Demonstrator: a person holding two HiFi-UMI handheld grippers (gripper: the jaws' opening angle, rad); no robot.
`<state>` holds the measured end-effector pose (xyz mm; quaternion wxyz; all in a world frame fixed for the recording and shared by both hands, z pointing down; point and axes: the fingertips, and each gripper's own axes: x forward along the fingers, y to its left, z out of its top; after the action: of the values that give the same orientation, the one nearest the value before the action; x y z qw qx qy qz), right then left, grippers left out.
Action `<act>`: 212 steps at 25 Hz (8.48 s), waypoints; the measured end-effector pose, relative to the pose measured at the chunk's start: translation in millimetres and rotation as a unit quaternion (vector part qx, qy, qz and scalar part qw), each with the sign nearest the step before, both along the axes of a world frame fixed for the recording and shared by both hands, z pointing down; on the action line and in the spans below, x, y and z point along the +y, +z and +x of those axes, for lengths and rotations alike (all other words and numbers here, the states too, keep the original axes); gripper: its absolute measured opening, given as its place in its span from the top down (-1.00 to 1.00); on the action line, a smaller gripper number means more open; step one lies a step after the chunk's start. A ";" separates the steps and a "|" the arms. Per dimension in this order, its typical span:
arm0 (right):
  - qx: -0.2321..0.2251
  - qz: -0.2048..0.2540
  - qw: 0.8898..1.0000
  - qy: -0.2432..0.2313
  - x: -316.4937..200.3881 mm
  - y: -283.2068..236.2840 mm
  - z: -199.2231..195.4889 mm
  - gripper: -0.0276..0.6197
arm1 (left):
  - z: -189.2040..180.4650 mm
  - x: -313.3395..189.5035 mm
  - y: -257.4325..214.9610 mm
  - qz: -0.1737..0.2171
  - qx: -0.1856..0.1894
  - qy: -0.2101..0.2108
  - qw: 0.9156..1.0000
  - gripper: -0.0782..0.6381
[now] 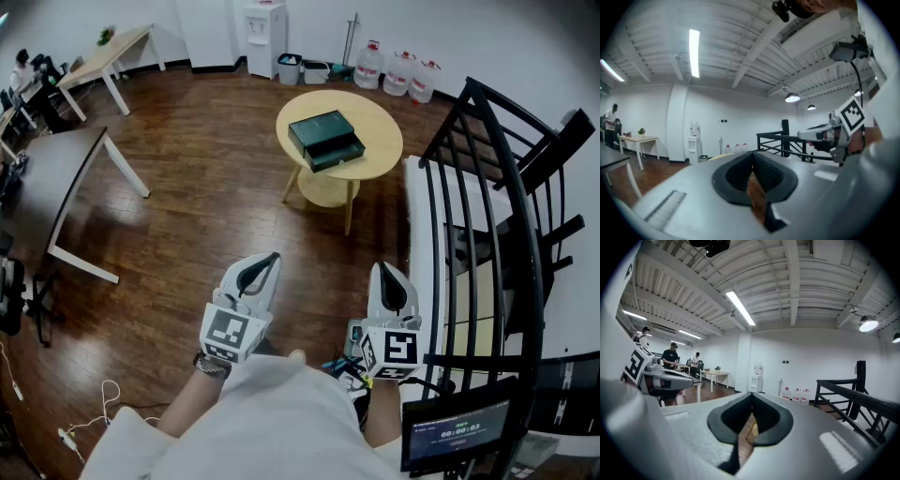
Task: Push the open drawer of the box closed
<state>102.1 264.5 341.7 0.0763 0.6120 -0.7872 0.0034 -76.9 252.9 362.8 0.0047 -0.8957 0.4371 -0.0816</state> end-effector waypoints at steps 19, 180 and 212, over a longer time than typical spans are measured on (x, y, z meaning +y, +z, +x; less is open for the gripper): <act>0.008 -0.015 1.000 0.010 -109.4 19.2 32.2 0.91 | 39.8 -117.1 26.1 -0.029 0.011 0.017 0.999 0.76; 0.118 -0.436 0.877 -0.162 -423.3 335.6 -55.6 0.65 | -11.8 -431.5 264.9 -0.436 0.013 -0.150 0.887 0.39; 0.133 -0.425 0.885 -0.135 -437.3 341.7 -39.4 0.56 | 1.4 -438.5 269.5 -0.407 -0.039 -0.142 0.902 0.37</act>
<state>62.7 -172.7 683.4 0.4325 0.4039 -0.7676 0.2461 -75.5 -185.6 632.3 -0.3547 -0.7443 0.4875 -0.2874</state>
